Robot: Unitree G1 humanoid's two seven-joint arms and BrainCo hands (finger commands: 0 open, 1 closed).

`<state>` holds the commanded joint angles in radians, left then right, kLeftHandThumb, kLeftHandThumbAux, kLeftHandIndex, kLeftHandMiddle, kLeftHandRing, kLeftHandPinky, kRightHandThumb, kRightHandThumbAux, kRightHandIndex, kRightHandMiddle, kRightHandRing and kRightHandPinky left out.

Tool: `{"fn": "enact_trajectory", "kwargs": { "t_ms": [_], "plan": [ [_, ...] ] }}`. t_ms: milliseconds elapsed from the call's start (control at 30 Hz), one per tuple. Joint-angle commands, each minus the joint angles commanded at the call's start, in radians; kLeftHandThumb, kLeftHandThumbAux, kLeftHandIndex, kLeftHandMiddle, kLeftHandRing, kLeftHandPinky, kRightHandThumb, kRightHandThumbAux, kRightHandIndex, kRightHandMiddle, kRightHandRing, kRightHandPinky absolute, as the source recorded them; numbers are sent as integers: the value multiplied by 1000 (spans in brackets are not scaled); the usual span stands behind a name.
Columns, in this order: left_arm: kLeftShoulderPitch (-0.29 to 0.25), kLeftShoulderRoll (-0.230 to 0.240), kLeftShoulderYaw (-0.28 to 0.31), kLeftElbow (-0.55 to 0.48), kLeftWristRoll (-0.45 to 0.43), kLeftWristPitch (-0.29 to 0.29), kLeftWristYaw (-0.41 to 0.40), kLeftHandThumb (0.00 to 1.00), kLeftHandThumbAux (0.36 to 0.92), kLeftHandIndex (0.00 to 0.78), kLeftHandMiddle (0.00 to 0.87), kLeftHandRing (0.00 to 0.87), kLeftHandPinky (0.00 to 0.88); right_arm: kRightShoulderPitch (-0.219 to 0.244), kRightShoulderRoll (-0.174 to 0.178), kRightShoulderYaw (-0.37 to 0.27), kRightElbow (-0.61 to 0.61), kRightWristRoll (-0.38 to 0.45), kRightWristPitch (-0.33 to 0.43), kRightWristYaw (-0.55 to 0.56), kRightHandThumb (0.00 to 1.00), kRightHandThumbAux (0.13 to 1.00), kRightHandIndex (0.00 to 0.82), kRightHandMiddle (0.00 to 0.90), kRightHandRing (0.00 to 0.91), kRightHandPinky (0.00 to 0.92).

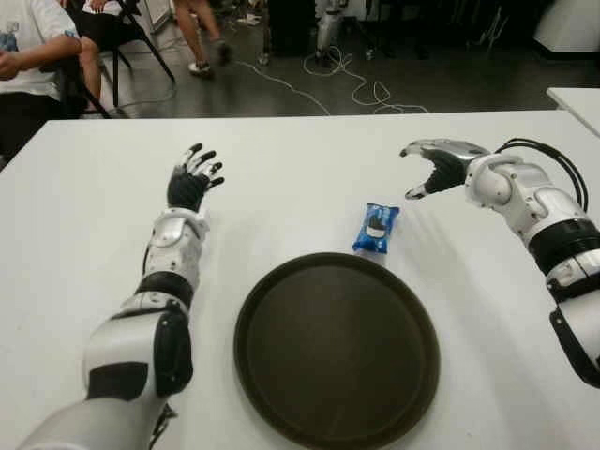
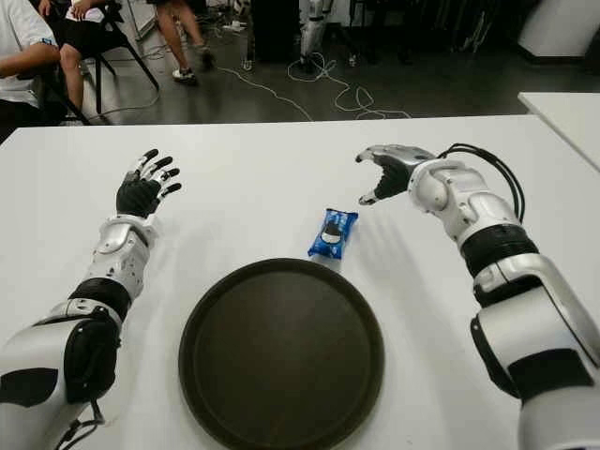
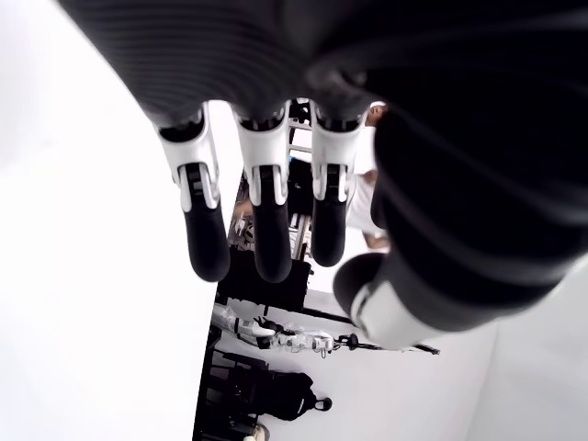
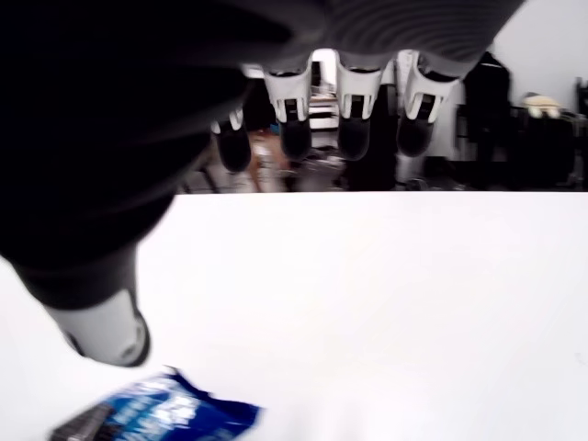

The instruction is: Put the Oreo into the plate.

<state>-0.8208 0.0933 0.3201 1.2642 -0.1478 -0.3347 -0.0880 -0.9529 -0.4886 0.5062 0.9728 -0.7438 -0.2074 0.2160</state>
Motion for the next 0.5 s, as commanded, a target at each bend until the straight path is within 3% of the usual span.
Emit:
{"fn": "enact_trajectory", "kwargs": {
  "t_ms": [167, 267, 500],
  "plan": [
    [0, 0, 0, 0, -1, 0, -1, 139, 794, 144, 212, 228, 282, 4, -3, 19, -11, -29, 5, -54, 342, 526, 0, 0, 0, 4],
    [1, 0, -3, 0, 3, -4, 1, 134, 790, 152, 215, 230, 283, 8, -6, 34, -15, -50, -7, -100, 380, 427, 0, 0, 0, 1],
    [4, 1, -11, -1, 8, -10, -4, 125, 791, 159, 221, 232, 284, 9, -8, 43, -1, -49, -37, -125, 418, 299, 0, 0, 0, 0]
  ]
}}
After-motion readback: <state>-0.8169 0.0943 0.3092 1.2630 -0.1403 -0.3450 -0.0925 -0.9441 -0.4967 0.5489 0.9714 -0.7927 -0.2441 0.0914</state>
